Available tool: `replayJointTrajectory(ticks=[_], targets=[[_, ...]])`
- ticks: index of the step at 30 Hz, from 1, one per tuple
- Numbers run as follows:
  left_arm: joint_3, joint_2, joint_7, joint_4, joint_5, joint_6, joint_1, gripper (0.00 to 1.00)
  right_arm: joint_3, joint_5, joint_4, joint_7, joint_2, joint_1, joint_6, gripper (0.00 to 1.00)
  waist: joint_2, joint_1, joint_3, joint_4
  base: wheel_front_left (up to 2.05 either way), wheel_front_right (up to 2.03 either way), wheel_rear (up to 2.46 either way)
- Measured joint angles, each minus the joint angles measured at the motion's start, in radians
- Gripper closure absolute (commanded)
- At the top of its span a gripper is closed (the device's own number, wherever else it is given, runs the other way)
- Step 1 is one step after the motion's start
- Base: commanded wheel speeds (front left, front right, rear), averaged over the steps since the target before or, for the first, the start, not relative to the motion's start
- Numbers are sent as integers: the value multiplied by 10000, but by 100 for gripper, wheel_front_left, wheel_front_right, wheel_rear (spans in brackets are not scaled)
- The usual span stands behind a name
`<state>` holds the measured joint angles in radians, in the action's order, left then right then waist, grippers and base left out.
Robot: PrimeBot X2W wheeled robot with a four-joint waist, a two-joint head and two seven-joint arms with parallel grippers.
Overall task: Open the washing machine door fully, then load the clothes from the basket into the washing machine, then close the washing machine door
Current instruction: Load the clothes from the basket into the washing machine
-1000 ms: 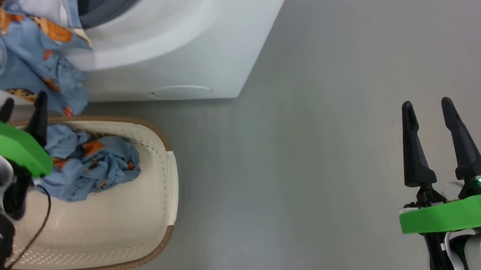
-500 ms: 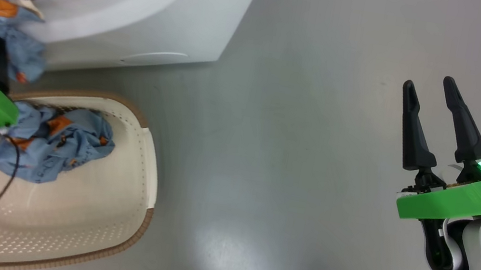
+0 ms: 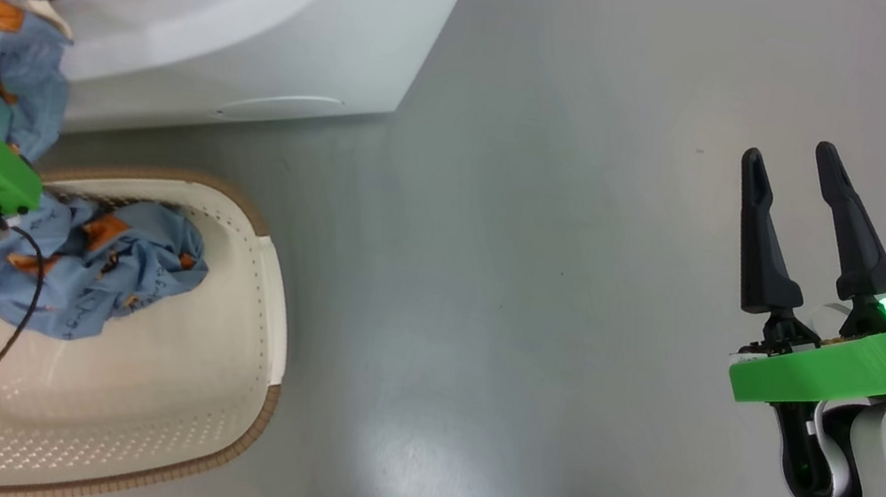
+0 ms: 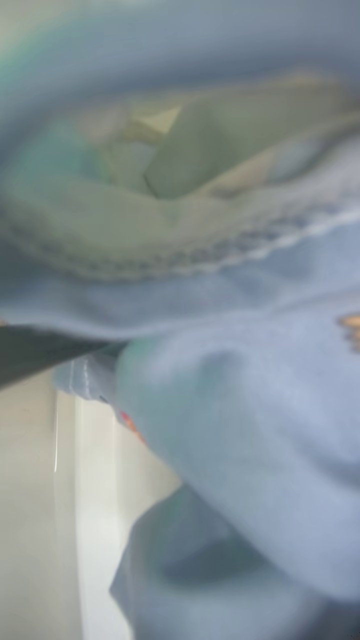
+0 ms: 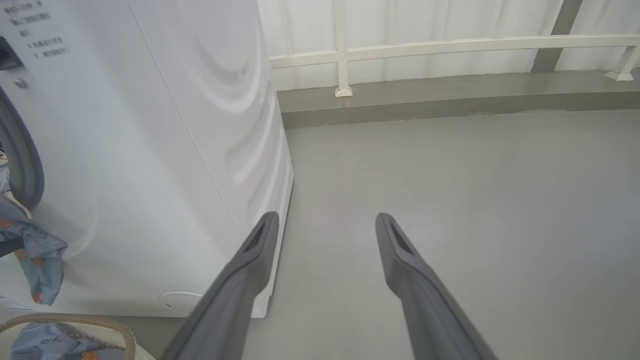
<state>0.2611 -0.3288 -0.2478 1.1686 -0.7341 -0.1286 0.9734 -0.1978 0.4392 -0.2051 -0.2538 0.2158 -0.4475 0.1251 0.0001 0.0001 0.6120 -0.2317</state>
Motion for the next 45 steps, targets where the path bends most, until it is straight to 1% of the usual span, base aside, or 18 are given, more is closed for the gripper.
replayJointTrajectory(ticks=[5, 8, 9, 10, 17, 21, 26, 28, 36, 42, 45], targets=[[-36, 38, -2, -451, 94, 0, -273, 100, -19, -4, -46, 0, -15, 0, 0, 0, 0, -1, -229, 83, 0, 0, 0], [-117, 12, -2, -955, 407, 0, -559, 100, -58, -4, -86, 0, -25, 1, 0, 0, 0, -1, -389, 138, 0, 0, 0], [-180, 8, 0, -1195, 495, 0, -676, 100, -58, -2, -102, 0, -25, 1, 0, 0, 0, -1, -437, 160, 0, 0, 0], [-351, 25, 13, -1745, 652, 0, -943, 100, -48, 0, -115, 0, -23, 3, 0, 0, 0, -1, -516, 231, 0, 0, 0], [-1055, 176, -2, -3639, 1555, 0, -1769, 100, -54, 12, -182, 0, -33, 10, 0, 0, 0, -1, -705, 525, 0, 0, 0], [-1292, 222, -79, -4293, 1747, 0, -1775, 100, -111, 23, -221, 0, -33, 10, 0, 0, 0, -1, -802, 615, 0, 0, 0], [-1262, 209, -54, -4226, 1810, 0, -1590, 100, -205, 31, -228, 0, -40, 10, 0, 0, 0, -1, -824, 542, 0, 0, 0], [-1179, 111, 171, -4036, 1806, 0, -1229, 100, -203, 61, -215, 0, -35, 10, 0, 0, 0, -2, -771, 477, 0, 0, 0], [-773, -685, 1116, -3139, 1536, 0, 958, 100, -65, 61, -61, 0, -38, 8, 0, 0, 0, -1, -229, 168, 0, 0, 0], [-698, -1492, 1651, -2600, 1028, 0, 2522, 100, 82, 61, 115, 0, -117, 5, 0, 0, 0, -1, 345, -122, 0, 0, 0], [-558, -1718, 2015, -2506, 757, 0, 3136, 100, 109, 58, 184, 0, -198, 3, 0, 0, 0, 0, 642, -249, 0, 0, 0]])
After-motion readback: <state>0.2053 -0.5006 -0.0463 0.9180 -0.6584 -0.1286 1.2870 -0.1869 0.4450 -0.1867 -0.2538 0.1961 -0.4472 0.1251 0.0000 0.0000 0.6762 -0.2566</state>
